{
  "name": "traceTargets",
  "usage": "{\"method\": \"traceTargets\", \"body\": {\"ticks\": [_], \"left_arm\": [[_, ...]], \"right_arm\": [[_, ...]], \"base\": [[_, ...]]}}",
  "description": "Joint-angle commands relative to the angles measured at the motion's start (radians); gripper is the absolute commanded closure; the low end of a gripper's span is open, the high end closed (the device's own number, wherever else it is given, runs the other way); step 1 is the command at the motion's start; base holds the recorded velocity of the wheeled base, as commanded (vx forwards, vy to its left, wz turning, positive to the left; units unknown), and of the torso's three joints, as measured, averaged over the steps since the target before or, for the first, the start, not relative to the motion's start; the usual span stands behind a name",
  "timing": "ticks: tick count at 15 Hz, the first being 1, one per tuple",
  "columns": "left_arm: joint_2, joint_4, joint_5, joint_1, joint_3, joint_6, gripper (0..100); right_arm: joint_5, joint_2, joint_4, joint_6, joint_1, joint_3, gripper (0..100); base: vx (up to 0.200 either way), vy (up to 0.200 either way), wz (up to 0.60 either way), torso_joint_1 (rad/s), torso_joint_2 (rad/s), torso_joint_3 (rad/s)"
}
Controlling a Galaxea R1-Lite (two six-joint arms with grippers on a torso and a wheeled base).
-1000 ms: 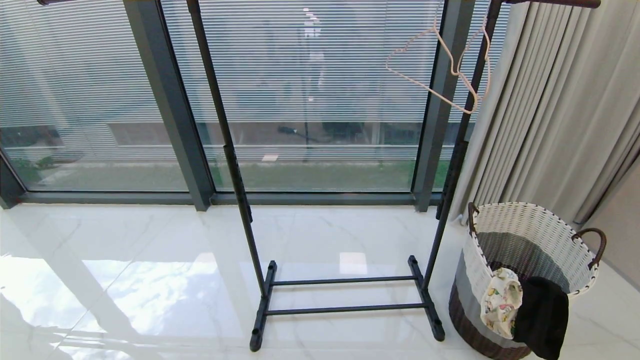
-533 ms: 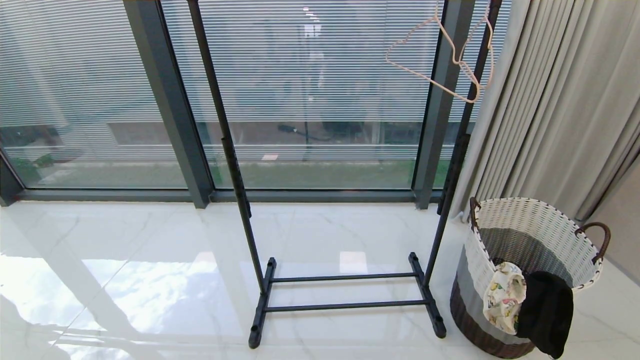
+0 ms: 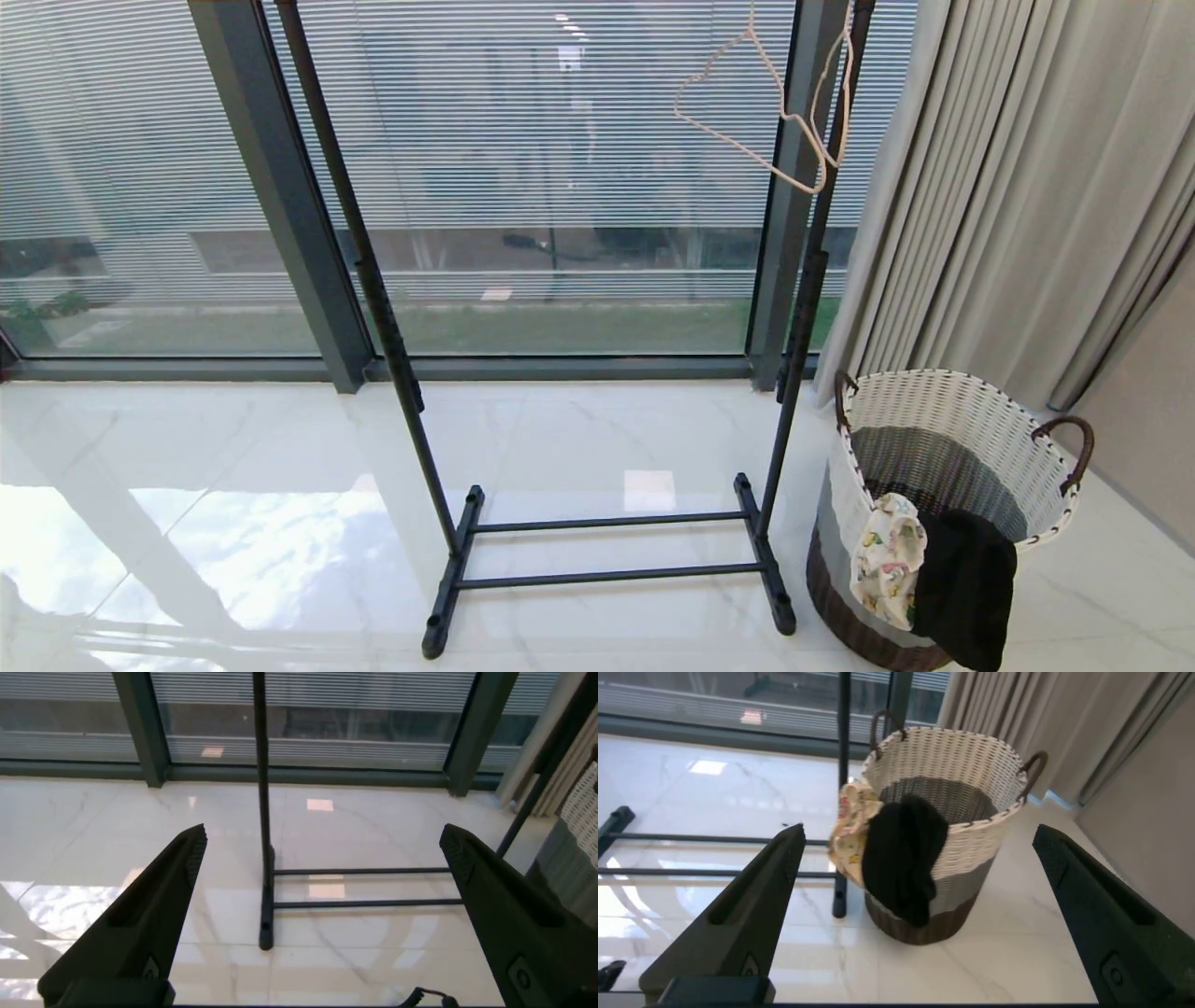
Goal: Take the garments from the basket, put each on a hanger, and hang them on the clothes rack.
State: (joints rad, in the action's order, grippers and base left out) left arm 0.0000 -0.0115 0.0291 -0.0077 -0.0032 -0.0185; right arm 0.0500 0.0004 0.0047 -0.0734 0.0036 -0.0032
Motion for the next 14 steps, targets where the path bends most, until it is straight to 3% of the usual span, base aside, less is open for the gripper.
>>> {"method": "traceTargets", "body": {"ticks": [1,3,6,14], "left_arm": [[0.0,-0.001,0.0,0.0,0.0,0.0,0],[0.0,-0.001,0.0,0.0,0.0,0.002,0],[0.0,-0.001,0.0,0.0,0.0,0.002,0],[0.0,-0.001,0.0,0.0,0.0,0.002,0]], "right_arm": [[0.001,0.0,0.0,0.001,0.001,0.0,0],[0.001,0.0,0.0,0.006,0.001,0.0,0],[-0.001,0.0,0.0,0.014,0.001,0.0,0],[-0.001,0.0,0.0,0.021,0.001,0.0,0]], "base": [[0.0,-0.2,0.0,0.002,0.01,0.007],[0.0,-0.2,0.0,0.002,0.0,0.0],[0.0,0.0,0.0,0.0,0.0,0.0],[0.2,0.0,0.0,0.002,0.01,0.004]]}}
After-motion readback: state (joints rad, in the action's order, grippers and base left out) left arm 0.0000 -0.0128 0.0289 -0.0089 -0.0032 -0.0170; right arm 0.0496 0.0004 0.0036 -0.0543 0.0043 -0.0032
